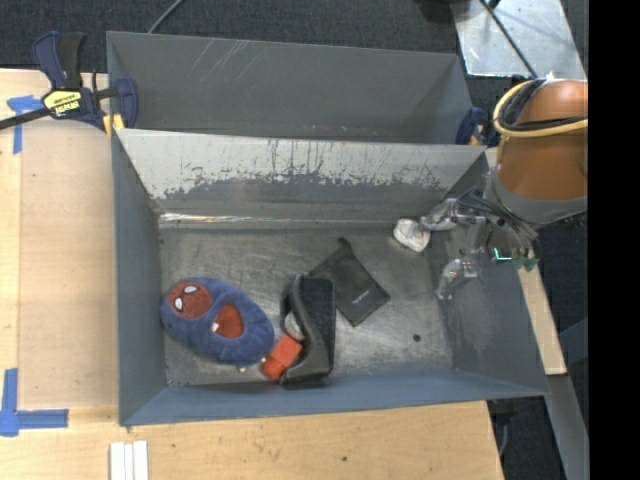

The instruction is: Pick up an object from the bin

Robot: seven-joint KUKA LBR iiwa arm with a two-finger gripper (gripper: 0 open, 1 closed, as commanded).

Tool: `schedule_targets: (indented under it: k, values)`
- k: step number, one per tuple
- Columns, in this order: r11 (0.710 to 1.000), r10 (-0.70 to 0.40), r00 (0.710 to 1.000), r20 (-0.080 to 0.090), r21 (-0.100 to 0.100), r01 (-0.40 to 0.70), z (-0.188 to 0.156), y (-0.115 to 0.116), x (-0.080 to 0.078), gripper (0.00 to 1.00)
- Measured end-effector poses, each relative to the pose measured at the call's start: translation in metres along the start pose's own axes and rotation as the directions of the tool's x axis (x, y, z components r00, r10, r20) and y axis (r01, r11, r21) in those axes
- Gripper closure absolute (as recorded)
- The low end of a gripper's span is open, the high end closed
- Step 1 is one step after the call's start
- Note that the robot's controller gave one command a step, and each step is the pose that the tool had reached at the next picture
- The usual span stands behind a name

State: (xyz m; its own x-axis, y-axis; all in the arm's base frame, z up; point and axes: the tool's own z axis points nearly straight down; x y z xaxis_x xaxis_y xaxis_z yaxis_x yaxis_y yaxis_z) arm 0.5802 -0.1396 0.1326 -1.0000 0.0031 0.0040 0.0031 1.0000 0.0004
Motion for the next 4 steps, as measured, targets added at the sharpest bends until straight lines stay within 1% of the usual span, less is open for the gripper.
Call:
schedule_targets:
  k: [1, 2, 3, 4]
  values:
    - [1.000, 0.013, 1.000, 0.008, -0.001, -0.013, 0.056, 0.091, -0.023, 0.00]
    - [1.000, -0.018, 1.000, 0.025, 0.004, 0.018, 0.057, 0.111, 0.022, 0.00]
    - [1.000, -0.018, 0.999, 0.033, 0.003, 0.018, 0.055, 0.112, 0.018, 1.00]
    - [0.998, -0.058, 0.998, 0.016, 0.002, 0.058, -0.064, 0.109, 0.026, 1.00]
